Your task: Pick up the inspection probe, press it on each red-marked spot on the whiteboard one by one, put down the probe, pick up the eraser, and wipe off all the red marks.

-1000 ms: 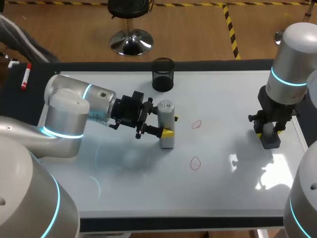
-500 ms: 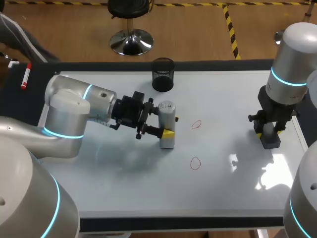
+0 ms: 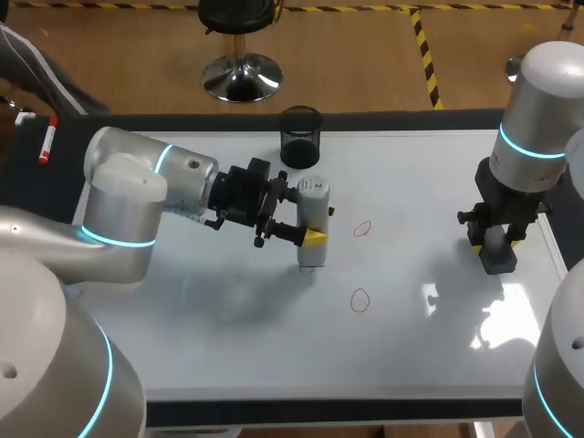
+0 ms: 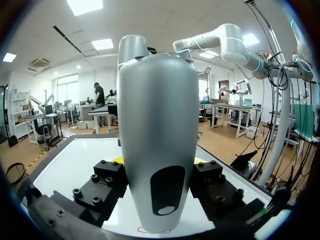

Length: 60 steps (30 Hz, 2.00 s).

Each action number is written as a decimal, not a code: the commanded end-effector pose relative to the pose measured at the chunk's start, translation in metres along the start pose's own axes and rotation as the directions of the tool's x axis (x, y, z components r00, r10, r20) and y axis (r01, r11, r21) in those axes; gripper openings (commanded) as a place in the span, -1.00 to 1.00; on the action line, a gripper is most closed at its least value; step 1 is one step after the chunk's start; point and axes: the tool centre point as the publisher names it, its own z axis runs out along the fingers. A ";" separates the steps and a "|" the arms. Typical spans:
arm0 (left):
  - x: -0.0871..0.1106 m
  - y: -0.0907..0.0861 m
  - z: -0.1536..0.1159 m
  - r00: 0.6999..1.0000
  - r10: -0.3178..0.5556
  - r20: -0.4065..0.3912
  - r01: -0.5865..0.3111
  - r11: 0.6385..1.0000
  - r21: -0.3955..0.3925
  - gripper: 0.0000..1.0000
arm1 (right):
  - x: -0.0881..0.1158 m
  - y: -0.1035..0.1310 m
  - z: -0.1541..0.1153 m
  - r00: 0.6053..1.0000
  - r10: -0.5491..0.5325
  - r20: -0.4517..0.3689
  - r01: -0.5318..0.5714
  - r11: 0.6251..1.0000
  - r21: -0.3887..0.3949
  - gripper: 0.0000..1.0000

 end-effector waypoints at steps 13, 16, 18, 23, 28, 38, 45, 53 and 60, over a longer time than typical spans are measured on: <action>-0.002 -0.026 -0.008 1.000 -0.001 0.000 0.001 1.000 -0.011 -1.00 | -0.001 -0.001 -0.002 1.000 -0.002 -0.002 0.002 1.000 0.000 -1.00; -0.001 -0.030 -0.013 1.000 -0.004 0.002 0.004 1.000 -0.010 -1.00 | -0.001 -0.001 -0.002 1.000 -0.002 -0.002 0.002 1.000 0.000 -1.00; 0.000 -0.032 -0.018 1.000 -0.007 0.009 0.007 1.000 -0.001 -1.00 | -0.001 -0.001 -0.002 1.000 -0.002 -0.002 0.002 1.000 0.000 -1.00; 0.005 -0.036 -0.031 1.000 -0.018 0.020 0.018 1.000 -0.005 -1.00 | -0.001 -0.001 -0.002 1.000 -0.002 -0.002 0.002 1.000 0.000 -1.00; 0.013 -0.040 -0.049 0.999 -0.023 0.032 0.023 1.000 -0.009 -1.00 | -0.001 -0.001 -0.002 1.000 -0.002 -0.002 0.002 1.000 0.000 -1.00; 0.030 -0.042 -0.081 0.998 -0.019 0.061 0.019 1.000 -0.003 -1.00 | -0.001 -0.001 -0.002 1.000 -0.002 -0.002 0.002 1.000 0.000 -1.00; 0.039 -0.037 -0.102 0.998 -0.014 0.066 0.014 1.000 0.004 -1.00 | -0.001 -0.001 -0.002 1.000 -0.002 -0.002 0.002 1.000 0.000 -1.00; 0.047 -0.031 -0.134 0.997 -0.015 0.080 0.014 1.000 0.013 -1.00 | -0.001 -0.001 -0.002 1.000 -0.002 -0.002 0.002 1.000 0.000 -1.00; 0.053 -0.026 -0.168 0.994 -0.014 0.110 0.012 1.000 0.013 -1.00 | -0.001 -0.001 -0.002 1.000 -0.002 -0.002 0.002 1.000 0.000 -1.00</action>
